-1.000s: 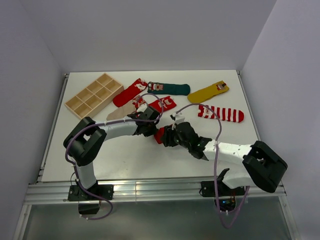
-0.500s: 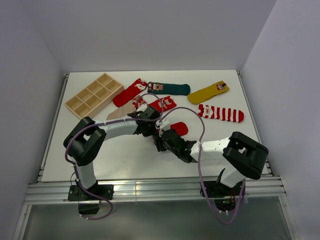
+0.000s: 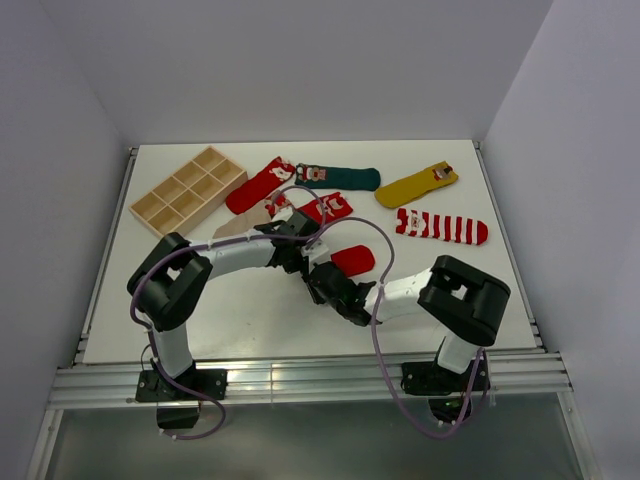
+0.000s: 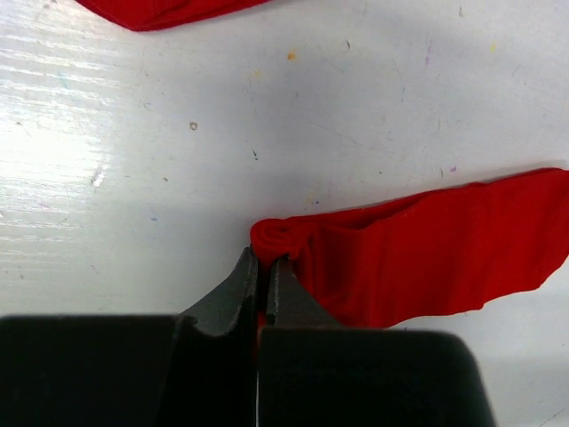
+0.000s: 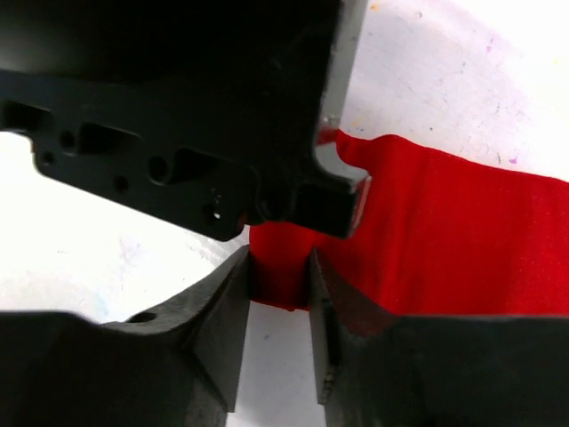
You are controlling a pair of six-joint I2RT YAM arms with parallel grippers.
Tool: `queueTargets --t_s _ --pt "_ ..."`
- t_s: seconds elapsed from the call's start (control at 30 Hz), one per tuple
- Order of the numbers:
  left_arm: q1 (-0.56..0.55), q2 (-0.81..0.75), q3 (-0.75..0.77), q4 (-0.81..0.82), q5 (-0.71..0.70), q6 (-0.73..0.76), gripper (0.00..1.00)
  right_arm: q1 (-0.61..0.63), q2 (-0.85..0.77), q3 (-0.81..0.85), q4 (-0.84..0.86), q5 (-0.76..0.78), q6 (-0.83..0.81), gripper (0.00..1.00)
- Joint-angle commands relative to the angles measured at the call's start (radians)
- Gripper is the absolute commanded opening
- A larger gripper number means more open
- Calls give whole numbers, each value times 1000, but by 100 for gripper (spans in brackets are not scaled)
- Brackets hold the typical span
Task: Roll the socks
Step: Roll the sock at the center of the board.
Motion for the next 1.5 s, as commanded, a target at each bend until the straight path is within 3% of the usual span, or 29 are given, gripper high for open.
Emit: queueTargets --t_s 0.0,0.17,0.23,0.5,0.67,0.83,1.0,1.27,1.47 --pt "-9 37 10 -75 -18 19 0 22 34 49 -40 38 -2 34" --pt "-5 23 -8 -65 -19 -1 1 24 -2 26 -52 46 35 11" --pt "3 -6 -46 -39 -9 -27 8 18 -11 20 -71 24 56 0" --pt "49 -156 -186 93 8 -120 41 -128 -78 -24 -74 -287 168 0" --pt "58 -257 -243 141 -19 -182 61 -227 -117 -93 27 -471 251 0" --pt "58 -328 -342 266 -4 -240 67 -341 -98 -153 127 -673 367 0" --pt "55 -325 -368 343 57 -242 69 -448 -52 -242 332 -821 487 0" --pt "9 -247 -341 409 97 -231 69 -570 81 -357 645 -925 710 0" --pt "-20 -169 -284 409 116 -203 67 -625 236 -425 972 -974 872 1"
